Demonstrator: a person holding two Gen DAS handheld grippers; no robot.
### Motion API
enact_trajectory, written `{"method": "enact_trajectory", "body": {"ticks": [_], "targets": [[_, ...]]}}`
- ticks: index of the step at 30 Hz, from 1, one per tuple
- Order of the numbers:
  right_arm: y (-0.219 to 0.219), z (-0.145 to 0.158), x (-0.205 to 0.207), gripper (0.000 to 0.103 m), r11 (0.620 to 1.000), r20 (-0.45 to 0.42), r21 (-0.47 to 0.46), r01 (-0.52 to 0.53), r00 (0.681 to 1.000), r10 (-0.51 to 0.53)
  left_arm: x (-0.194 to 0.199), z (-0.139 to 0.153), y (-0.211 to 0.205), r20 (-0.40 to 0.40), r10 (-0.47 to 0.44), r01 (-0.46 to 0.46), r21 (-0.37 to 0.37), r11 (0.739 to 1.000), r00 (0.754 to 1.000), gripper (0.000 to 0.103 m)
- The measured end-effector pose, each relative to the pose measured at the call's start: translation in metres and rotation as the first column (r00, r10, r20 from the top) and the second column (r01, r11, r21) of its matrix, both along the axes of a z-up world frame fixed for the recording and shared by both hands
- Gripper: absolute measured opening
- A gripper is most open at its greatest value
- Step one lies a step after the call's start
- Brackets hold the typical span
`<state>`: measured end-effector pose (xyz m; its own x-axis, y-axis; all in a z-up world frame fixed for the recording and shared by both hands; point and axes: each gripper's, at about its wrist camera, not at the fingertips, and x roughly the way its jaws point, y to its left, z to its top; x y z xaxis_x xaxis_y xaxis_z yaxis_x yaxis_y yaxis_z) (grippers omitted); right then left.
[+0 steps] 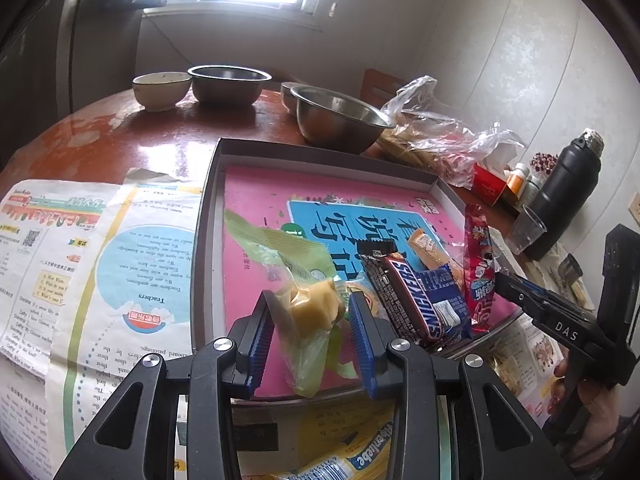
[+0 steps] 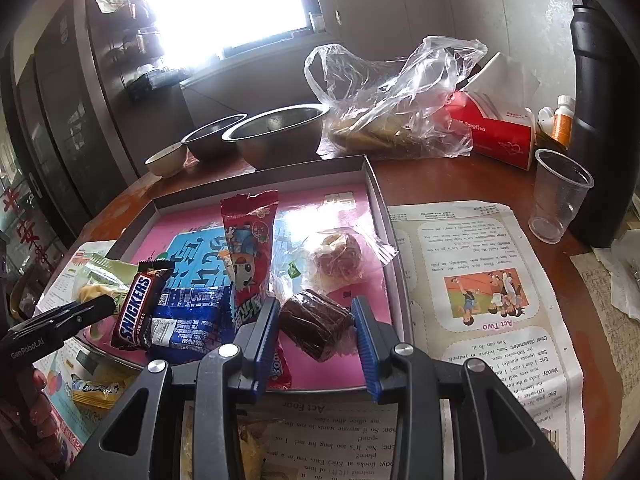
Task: Organize snacks
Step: 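Lower and open the left gripper in the tray while the right releases the chocolate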
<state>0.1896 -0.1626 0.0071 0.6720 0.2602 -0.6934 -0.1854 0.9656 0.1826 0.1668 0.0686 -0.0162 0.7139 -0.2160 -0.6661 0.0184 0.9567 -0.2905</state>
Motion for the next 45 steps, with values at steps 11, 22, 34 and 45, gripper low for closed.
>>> {"method": "enact_trajectory", "body": {"ticks": [11,22,34,45], "targets": [[0.005,-0.003,0.004,0.037,1.000,-0.012,-0.010,0.007,1.000,-0.008,0.000,0.001,0.000,0.008,0.012,-0.012,0.014,1.000,1.000,0.038],[-0.002,0.000,0.000,0.038,0.999,-0.014,0.023,0.031,0.999,-0.031,0.000,0.003,0.004,0.019,0.032,-0.033,0.015,0.999,0.999,0.039],[-0.006,0.002,-0.008,0.041,0.998,-0.019,0.051,0.040,0.999,-0.039,-0.001,0.004,0.005,0.017,0.048,-0.049,0.021,0.999,0.999,0.051],[-0.011,0.005,-0.014,0.046,0.997,-0.011,0.059,0.057,0.998,-0.056,-0.006,0.010,0.006,0.024,0.051,-0.051,0.012,0.999,0.998,0.065]]}}
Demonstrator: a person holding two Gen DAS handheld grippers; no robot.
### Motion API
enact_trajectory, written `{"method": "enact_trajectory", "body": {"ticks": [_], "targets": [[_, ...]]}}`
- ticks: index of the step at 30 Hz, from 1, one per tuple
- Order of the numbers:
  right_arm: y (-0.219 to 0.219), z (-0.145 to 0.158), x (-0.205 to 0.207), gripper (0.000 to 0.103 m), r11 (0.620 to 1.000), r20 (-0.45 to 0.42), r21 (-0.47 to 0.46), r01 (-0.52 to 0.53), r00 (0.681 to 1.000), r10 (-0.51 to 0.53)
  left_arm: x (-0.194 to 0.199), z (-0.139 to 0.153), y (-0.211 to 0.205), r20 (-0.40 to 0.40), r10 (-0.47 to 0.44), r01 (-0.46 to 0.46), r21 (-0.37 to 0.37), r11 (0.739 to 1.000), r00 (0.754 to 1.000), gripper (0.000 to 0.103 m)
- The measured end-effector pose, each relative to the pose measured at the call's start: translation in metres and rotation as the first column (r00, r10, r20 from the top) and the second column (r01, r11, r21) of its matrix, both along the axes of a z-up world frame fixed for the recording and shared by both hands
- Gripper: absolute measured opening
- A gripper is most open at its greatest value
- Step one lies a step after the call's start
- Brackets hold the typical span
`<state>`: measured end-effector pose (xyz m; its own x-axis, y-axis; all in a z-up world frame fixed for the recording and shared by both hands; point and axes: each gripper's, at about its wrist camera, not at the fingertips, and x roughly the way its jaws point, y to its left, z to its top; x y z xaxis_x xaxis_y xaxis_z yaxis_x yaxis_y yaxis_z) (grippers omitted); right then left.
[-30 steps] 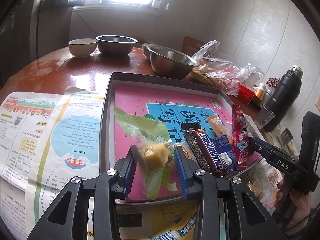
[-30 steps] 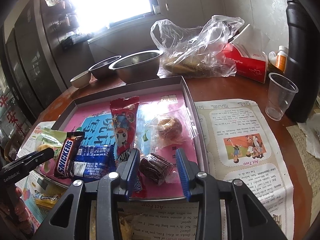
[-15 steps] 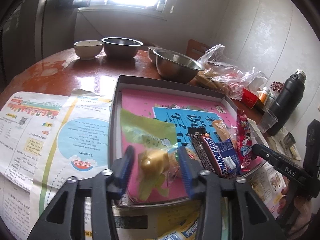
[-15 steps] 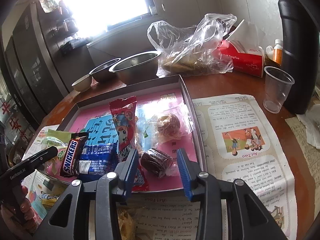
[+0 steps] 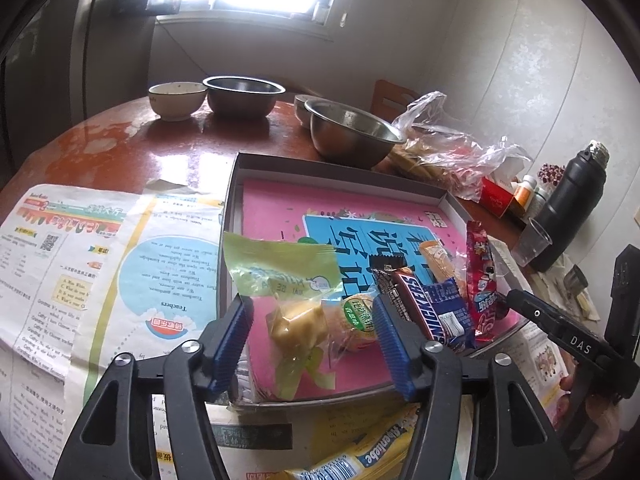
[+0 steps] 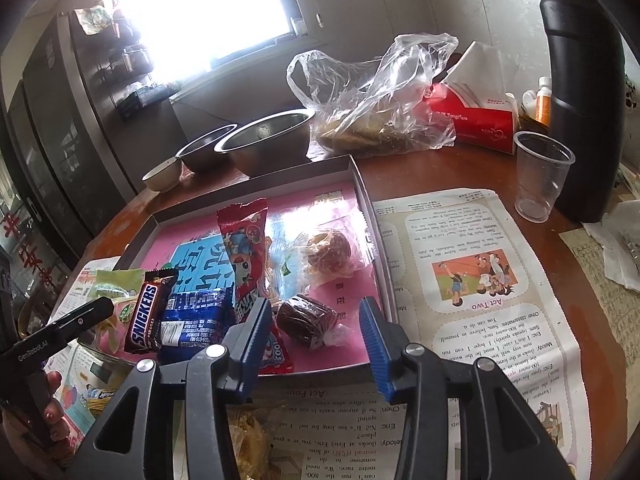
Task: Organize snacks
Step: 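Lower and open the left gripper in the tray while the right releases the chocolate, then move the left gripper to the yellow wafer bar while the right approaches the clear-bagged pastry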
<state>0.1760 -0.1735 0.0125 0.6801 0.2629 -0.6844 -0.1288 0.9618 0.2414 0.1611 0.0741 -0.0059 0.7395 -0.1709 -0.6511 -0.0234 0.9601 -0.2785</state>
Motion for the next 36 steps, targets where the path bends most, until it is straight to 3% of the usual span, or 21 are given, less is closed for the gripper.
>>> {"method": "enact_trajectory", "body": {"ticks": [36], "targets": [[-0.004,0.023,-0.024,0.054,1.000,0.046,0.024,-0.002,0.999,0.000,-0.038,0.046,0.007,0.086,0.023,-0.026,0.033,0.999,0.996,0.070]]}}
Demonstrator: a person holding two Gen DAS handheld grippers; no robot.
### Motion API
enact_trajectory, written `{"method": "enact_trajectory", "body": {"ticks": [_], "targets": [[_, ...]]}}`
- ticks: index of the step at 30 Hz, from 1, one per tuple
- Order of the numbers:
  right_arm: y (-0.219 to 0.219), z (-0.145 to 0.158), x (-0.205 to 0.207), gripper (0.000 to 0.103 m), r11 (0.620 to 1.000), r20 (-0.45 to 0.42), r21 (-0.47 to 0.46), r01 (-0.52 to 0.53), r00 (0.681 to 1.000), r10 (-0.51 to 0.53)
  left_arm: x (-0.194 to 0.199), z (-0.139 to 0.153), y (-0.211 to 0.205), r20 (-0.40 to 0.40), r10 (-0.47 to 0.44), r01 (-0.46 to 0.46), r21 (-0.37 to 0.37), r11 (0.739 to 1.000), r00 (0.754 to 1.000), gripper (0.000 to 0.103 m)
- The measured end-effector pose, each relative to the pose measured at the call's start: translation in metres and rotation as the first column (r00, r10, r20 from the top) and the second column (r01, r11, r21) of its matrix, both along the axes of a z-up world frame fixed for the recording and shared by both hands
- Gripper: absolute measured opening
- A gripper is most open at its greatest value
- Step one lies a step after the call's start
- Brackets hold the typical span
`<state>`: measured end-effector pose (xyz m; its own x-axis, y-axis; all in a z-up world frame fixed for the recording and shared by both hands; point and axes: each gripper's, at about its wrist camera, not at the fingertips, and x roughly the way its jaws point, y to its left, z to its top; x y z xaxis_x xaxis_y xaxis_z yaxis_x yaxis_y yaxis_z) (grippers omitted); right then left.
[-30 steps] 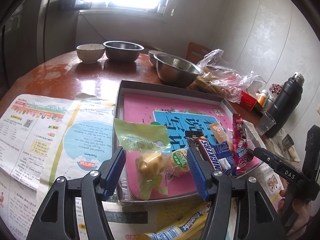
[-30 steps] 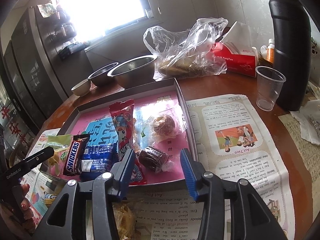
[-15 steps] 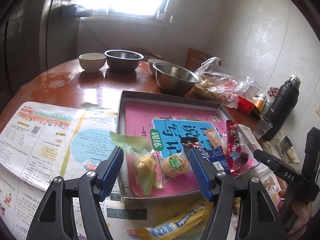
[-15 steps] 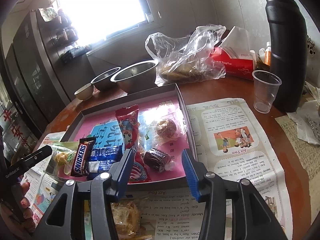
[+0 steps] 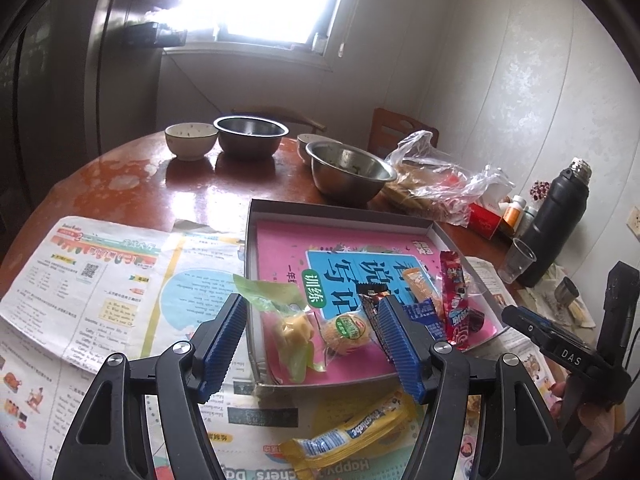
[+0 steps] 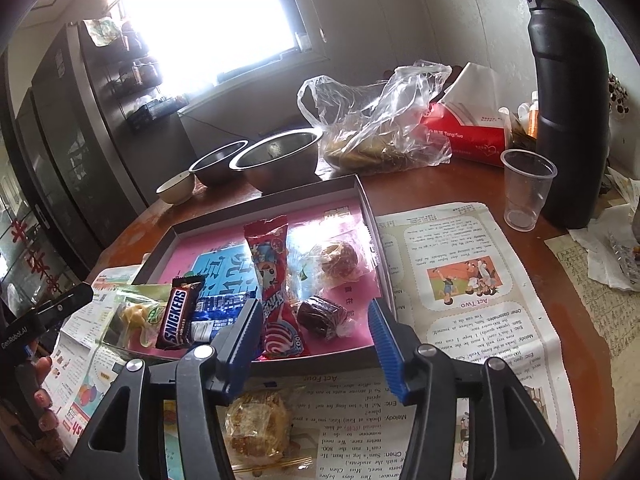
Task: Organize snacks
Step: 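Move the left gripper to the yellow wafer bar while the right approaches the clear-bagged pastry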
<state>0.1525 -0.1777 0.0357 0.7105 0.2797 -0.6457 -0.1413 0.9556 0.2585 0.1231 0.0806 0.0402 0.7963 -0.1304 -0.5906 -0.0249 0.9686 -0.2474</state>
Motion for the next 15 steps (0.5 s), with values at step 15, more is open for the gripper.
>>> {"method": "enact_trajectory", "body": {"ticks": [15], "targets": [[0.001,0.005,-0.017,0.057,0.999,0.010,0.016,-0.028,1.000,0.027,-0.026,0.013,-0.024,-0.001,-0.107,0.106,0.108,0.988,0.994,0.078]]}}
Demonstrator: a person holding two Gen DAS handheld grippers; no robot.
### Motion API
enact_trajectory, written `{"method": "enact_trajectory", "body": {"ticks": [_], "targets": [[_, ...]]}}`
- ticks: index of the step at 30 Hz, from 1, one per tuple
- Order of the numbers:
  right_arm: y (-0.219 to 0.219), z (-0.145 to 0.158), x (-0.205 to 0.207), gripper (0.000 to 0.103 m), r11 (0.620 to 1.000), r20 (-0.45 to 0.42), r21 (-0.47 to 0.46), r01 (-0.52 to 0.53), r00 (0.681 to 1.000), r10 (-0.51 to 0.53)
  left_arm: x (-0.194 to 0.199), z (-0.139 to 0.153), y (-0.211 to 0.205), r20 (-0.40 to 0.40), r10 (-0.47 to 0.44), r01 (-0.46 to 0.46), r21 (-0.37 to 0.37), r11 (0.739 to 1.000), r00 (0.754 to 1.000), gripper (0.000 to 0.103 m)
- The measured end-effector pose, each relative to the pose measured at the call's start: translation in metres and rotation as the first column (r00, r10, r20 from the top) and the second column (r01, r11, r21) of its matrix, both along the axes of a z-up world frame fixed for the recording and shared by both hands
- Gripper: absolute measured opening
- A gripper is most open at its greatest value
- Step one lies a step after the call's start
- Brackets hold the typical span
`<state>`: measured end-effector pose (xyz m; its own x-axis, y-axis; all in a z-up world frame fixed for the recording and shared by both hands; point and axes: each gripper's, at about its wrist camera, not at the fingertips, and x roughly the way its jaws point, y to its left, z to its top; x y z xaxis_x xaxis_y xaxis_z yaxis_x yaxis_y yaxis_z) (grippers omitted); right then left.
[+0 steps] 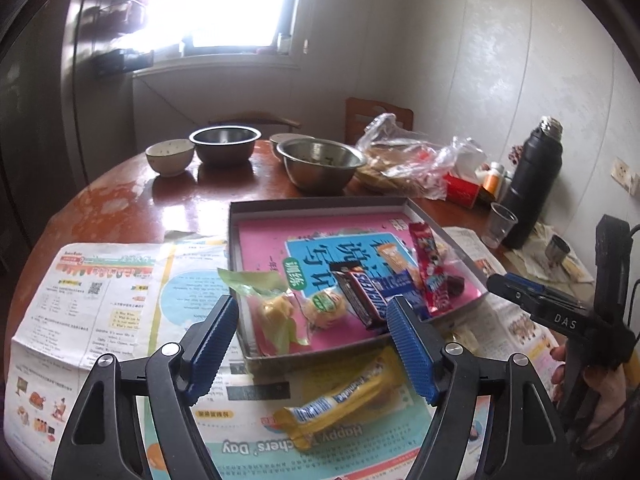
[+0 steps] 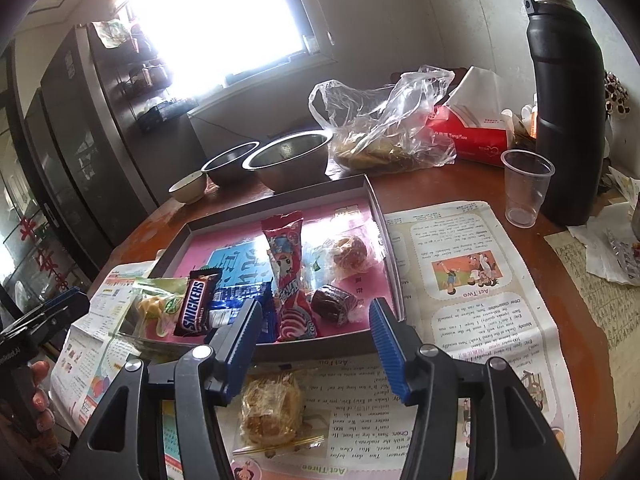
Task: Organize snacks
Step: 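Move the left gripper to the yellow wafer bar while the right approaches the clear-bagged pastry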
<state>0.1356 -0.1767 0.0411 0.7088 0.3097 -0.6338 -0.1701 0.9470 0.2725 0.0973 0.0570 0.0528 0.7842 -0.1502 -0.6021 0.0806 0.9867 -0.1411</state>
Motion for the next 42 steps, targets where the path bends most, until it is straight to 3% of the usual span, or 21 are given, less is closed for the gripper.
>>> {"method": "enact_trajectory", "body": {"ticks": [15,30,42], "targets": [[0.013,-0.001,-0.018,0.058,0.999,-0.009,-0.018,-0.044,0.999,0.044,-0.007,-0.009,-0.023,-0.058,-0.061,0.066,0.085,0.994,0.996,0.078],[0.022,-0.009,-0.027,0.058,0.996,-0.032,-0.037,-0.086,0.996,0.085,-0.007,-0.019,-0.025,-0.112,-0.069,0.083,0.120,0.989,0.991,0.078],[0.036,-0.033,-0.031,0.058,0.986,-0.089,-0.088,-0.143,0.987,0.135,0.002,-0.049,-0.033,-0.188,-0.125,0.157,0.169,0.973,0.974,0.078]]}}
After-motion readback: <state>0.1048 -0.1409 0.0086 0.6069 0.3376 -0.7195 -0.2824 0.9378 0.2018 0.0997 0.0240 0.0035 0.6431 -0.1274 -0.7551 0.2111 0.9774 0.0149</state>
